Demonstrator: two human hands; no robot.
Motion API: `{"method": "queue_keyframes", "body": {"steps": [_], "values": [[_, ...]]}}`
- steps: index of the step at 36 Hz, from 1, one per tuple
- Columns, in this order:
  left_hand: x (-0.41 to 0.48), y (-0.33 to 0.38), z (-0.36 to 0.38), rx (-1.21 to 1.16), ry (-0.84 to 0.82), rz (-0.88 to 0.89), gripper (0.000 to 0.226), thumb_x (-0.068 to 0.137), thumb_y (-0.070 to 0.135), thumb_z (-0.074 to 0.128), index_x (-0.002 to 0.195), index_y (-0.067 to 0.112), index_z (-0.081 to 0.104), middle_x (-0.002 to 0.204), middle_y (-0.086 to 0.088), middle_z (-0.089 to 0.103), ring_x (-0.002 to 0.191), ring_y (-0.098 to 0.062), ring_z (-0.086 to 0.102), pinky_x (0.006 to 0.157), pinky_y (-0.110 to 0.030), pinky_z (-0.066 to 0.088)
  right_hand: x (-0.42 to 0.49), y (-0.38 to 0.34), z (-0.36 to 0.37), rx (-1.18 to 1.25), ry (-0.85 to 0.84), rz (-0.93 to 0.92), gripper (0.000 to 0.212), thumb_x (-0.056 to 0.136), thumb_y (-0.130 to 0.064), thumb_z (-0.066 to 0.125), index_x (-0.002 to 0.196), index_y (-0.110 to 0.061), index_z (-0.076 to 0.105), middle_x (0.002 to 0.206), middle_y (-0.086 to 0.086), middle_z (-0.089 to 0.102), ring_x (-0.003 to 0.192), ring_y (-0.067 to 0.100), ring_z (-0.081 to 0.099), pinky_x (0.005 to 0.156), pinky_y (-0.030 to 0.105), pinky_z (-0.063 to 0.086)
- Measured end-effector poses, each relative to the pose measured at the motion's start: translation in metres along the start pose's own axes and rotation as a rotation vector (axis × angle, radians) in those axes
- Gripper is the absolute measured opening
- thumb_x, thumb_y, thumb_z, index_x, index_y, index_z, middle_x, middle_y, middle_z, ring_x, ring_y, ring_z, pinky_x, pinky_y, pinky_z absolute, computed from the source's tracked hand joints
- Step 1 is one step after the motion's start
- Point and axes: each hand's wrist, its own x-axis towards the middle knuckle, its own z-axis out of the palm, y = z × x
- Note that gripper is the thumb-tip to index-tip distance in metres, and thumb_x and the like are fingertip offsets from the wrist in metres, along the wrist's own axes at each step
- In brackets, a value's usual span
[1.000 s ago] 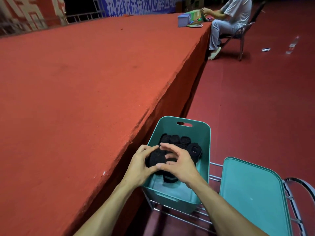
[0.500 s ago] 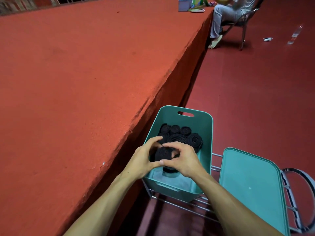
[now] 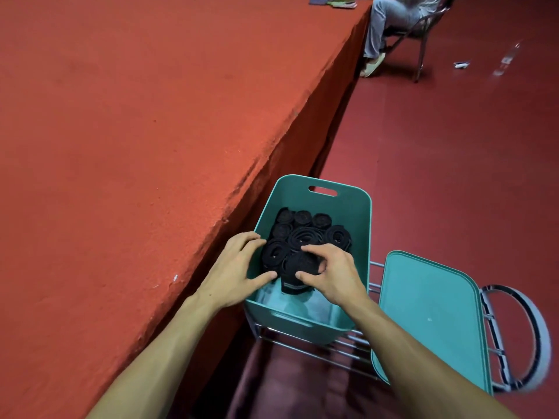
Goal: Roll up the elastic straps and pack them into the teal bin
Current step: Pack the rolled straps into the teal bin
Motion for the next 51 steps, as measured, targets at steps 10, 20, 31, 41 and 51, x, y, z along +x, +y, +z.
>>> {"method": "queue_keyframes", "body": {"steps": [10, 20, 31, 41, 51], "values": [[-0.004, -0.008, 0.002, -0.043, -0.03, -0.034, 0.087, 0.08, 0.072, 0.052, 0.144, 0.015, 0.045, 0.148, 0.005, 0.037, 0.141, -0.007, 0.023, 0.113, -0.015, 0.012, 0.0, 0.006, 0.008, -0.079, -0.068, 0.104, 0.051, 0.069, -0.02, 0.083, 0.118, -0.02, 0.071, 0.11, 0.0, 0.066, 0.093, 0.014, 0.058, 0.091, 0.023, 0.045], [-0.006, -0.012, 0.004, -0.082, -0.041, -0.038, 0.091, 0.076, 0.076, 0.042, 0.144, 0.016, 0.045, 0.149, 0.008, 0.035, 0.142, -0.006, 0.021, 0.114, -0.02, 0.016, -0.002, 0.005, 0.007, -0.111, -0.134, 0.202, 0.061, 0.062, -0.011, 0.082, 0.121, -0.019, 0.068, 0.105, 0.002, 0.064, 0.09, 0.018, 0.057, 0.089, 0.026, 0.048], [-0.006, -0.013, 0.006, -0.091, -0.046, -0.047, 0.091, 0.075, 0.077, 0.041, 0.144, 0.017, 0.045, 0.15, 0.007, 0.034, 0.142, -0.008, 0.022, 0.115, -0.024, 0.02, -0.004, 0.003, 0.002, -0.111, -0.093, 0.253, 0.057, 0.065, -0.013, 0.08, 0.121, -0.015, 0.069, 0.088, -0.001, 0.064, 0.08, 0.014, 0.062, 0.074, 0.015, 0.043], [-0.007, -0.012, 0.006, -0.101, -0.045, -0.046, 0.09, 0.075, 0.076, 0.04, 0.144, 0.018, 0.045, 0.15, 0.009, 0.033, 0.141, -0.007, 0.021, 0.114, -0.022, 0.019, -0.003, 0.008, 0.008, -0.067, -0.035, 0.312, 0.063, 0.056, -0.031, 0.076, 0.117, -0.018, 0.07, 0.096, 0.0, 0.071, 0.091, 0.016, 0.067, 0.085, 0.032, 0.057], [-0.01, -0.015, 0.004, -0.112, -0.051, -0.01, 0.092, 0.074, 0.074, 0.045, 0.146, 0.017, 0.043, 0.155, 0.008, 0.028, 0.141, -0.002, 0.016, 0.114, -0.02, 0.015, -0.004, 0.005, 0.012, -0.053, -0.042, 0.193, 0.057, 0.066, -0.027, 0.08, 0.122, -0.017, 0.069, 0.108, 0.001, 0.062, 0.103, 0.018, 0.06, 0.097, 0.033, 0.048]]}}
